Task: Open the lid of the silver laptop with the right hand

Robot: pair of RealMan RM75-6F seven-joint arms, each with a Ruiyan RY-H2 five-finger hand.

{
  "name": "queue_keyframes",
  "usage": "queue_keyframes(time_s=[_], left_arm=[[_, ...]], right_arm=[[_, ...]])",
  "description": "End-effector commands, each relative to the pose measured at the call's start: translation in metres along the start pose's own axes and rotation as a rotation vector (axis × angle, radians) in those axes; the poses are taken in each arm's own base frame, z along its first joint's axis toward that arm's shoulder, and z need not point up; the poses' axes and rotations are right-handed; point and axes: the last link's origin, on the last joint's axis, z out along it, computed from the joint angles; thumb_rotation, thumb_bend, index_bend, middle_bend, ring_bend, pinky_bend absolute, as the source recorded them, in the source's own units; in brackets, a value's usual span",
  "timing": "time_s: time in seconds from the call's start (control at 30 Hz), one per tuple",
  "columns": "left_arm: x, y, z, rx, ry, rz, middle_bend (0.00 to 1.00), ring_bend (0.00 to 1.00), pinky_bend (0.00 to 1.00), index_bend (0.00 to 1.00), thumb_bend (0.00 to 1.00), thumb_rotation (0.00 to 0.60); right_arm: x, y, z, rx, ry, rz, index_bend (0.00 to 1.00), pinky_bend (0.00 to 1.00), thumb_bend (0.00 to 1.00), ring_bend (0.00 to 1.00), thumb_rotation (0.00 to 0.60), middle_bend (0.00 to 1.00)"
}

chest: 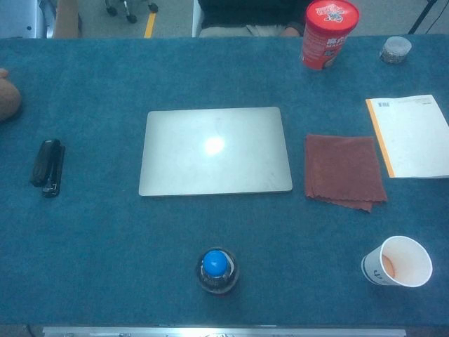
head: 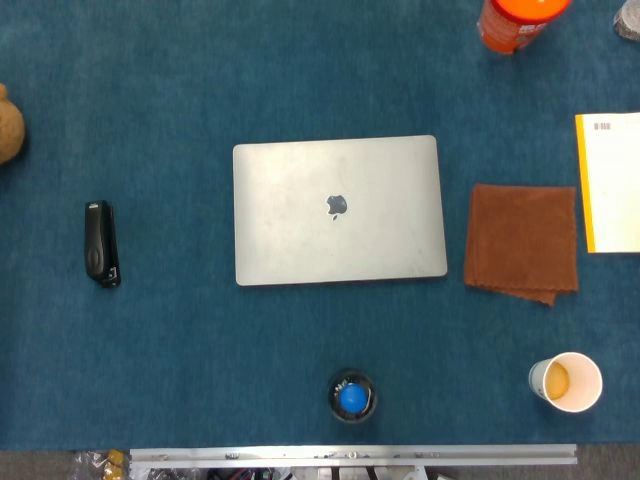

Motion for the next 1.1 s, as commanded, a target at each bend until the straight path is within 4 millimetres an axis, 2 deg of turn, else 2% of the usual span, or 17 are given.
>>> queue_keyframes(time_s=[0.03,0.3,0.6,0.87,1.1], left_arm=[[0.0,0.0,0.0,-0.001,0.0,0.001,0.13,0.06,0.05,0.16,0.4,0.6],[0.002,0.003,-0.002,-0.006,0.007,0.001,0.13,0.06,0.05,0.17,0.4,0.6],[0.004,-0.001,-0.003,0.005,0.01,-0.009,0.13,0.06,0.05,0.16,0.4,0.6],[0.009,-0.001,-0.003,-0.001,0.024,-0.015,0.13,0.06,0.05,0.16,0.4,0.6],[0.012,0.0,-0.005,-0.003,0.026,-0.014,0.13,0.06,0.05,0.16,0.4,0.6]], right_arm=[[-0.001,0.0,0.0,0.0,-0.011,0.002,0.17,0.15,0.16,0.05,0.6,0.21],[-0.004,-0.001,0.001,0.014,-0.026,0.01,0.17,0.15,0.16,0.05,0.6,0.21],[-0.003,-0.011,0.003,0.059,-0.043,0.023,0.17,0.15,0.16,0.05,0.6,0.21],[-0.009,-0.039,0.019,0.185,-0.108,0.026,0.17,0.15,0.16,0.05,0.6,0.21],[-0.024,-0.081,0.042,0.341,-0.189,0.019,0.17,0.15,0.1,0.05,0.6,0.21]])
